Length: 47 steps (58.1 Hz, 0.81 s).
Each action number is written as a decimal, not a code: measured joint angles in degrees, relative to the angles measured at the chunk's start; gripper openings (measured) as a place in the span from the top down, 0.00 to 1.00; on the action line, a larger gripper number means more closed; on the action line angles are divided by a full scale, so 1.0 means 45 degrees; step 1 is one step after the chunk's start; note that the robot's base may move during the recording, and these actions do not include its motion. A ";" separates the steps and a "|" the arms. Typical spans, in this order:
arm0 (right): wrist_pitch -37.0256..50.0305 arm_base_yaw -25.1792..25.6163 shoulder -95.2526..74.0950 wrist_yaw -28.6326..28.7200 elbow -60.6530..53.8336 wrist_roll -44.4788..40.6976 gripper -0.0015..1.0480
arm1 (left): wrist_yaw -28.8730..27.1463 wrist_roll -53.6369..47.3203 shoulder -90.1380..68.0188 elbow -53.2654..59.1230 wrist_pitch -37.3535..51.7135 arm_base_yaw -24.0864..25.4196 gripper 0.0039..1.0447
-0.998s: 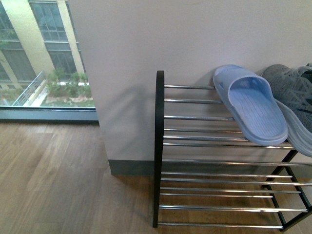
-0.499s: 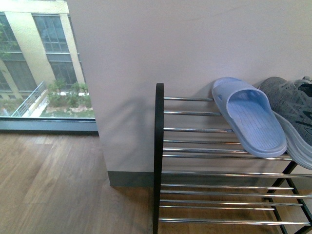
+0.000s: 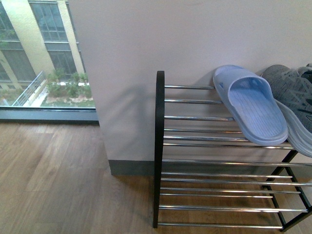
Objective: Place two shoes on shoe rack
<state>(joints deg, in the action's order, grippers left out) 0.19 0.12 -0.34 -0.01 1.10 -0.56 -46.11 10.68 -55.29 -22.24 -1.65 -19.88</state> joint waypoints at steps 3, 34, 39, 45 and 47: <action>0.0000 0.0000 0.0000 0.0000 0.0000 0.0000 0.09 | -0.0005 0.0000 0.0000 0.0000 0.0005 0.0000 0.98; 0.0000 0.0000 0.0005 0.0019 0.0000 0.0000 0.09 | -0.0005 0.0000 0.0000 0.0000 0.0000 0.0000 0.98; 0.0000 0.0000 0.0010 0.0058 0.0000 0.0000 0.09 | -0.0068 0.0000 0.0010 0.0000 0.0000 0.0034 0.98; -0.0005 0.0000 0.0005 0.0049 0.0000 0.0000 0.09 | -0.0049 0.0000 0.0024 0.0000 0.0005 0.0034 0.98; -0.0005 0.0000 0.0010 0.0049 0.0000 0.0000 0.09 | -0.0039 0.0000 0.0024 0.0000 0.0005 0.0034 0.98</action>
<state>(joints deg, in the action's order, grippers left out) 0.16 0.12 -0.30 0.21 1.10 -0.56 -46.28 10.68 -55.18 -22.24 -1.63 -19.73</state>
